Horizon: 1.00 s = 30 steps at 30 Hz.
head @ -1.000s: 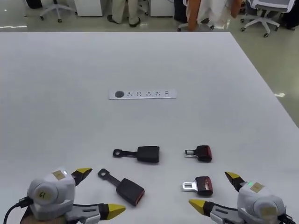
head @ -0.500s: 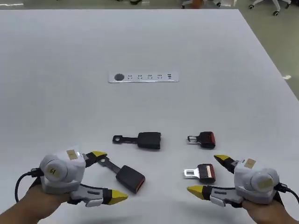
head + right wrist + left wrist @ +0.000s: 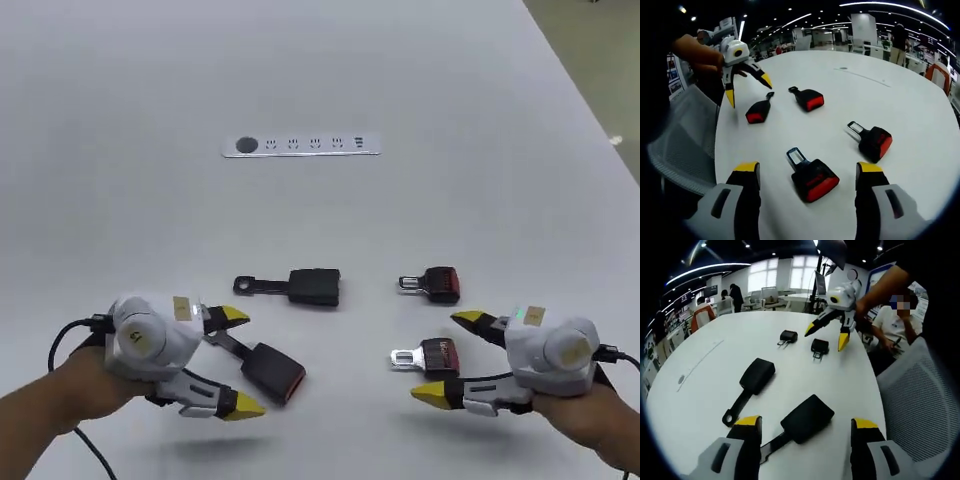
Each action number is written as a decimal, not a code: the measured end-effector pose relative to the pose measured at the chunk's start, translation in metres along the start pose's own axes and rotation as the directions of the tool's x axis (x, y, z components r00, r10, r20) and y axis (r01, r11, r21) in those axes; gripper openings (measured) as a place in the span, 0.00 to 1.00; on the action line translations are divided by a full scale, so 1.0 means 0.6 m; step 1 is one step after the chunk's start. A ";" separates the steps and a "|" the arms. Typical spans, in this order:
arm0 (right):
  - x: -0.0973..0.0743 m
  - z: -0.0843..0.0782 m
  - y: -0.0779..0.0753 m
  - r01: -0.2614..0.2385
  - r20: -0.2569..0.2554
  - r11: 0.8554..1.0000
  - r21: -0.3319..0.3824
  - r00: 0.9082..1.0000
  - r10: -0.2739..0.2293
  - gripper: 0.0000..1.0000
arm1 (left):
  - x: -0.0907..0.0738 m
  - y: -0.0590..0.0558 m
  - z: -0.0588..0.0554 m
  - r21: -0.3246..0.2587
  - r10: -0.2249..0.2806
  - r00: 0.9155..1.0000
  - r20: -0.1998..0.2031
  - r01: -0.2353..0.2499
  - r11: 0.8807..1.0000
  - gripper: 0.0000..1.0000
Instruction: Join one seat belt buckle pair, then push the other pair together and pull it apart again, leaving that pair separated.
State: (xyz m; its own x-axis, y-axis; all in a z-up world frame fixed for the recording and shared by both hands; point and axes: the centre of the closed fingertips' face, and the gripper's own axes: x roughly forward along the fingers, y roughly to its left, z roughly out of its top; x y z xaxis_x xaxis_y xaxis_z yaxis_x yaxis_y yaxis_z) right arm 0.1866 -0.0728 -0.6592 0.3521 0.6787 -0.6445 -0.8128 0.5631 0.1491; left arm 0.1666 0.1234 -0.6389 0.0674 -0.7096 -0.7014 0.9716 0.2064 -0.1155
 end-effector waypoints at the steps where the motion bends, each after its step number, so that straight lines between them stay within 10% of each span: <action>1: 0.002 -0.004 -0.001 -0.016 -0.014 1.000 -0.008 1.000 0.016 0.76 | 0.003 -0.002 0.000 0.011 -0.014 1.000 -0.011 0.014 1.000 0.74; 18: 0.012 -0.035 -0.001 -0.172 -0.143 0.979 -0.112 0.977 0.156 0.62 | 0.034 0.010 -0.042 0.206 -0.130 0.975 -0.179 0.166 0.964 0.61; 30: 0.007 -0.045 0.011 -0.234 -0.190 0.960 -0.151 0.960 0.204 0.54 | 0.055 0.019 -0.051 0.215 -0.149 0.968 -0.202 0.192 0.957 0.55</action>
State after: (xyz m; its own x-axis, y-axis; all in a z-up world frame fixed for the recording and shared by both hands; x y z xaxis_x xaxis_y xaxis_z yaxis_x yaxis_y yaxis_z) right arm 0.1703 -0.0791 -0.6813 0.0838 0.6770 -0.7312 -0.9332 0.3106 0.1807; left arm 0.1732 0.1230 -0.6846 -0.1255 -0.5818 -0.8036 0.9920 -0.0839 -0.0942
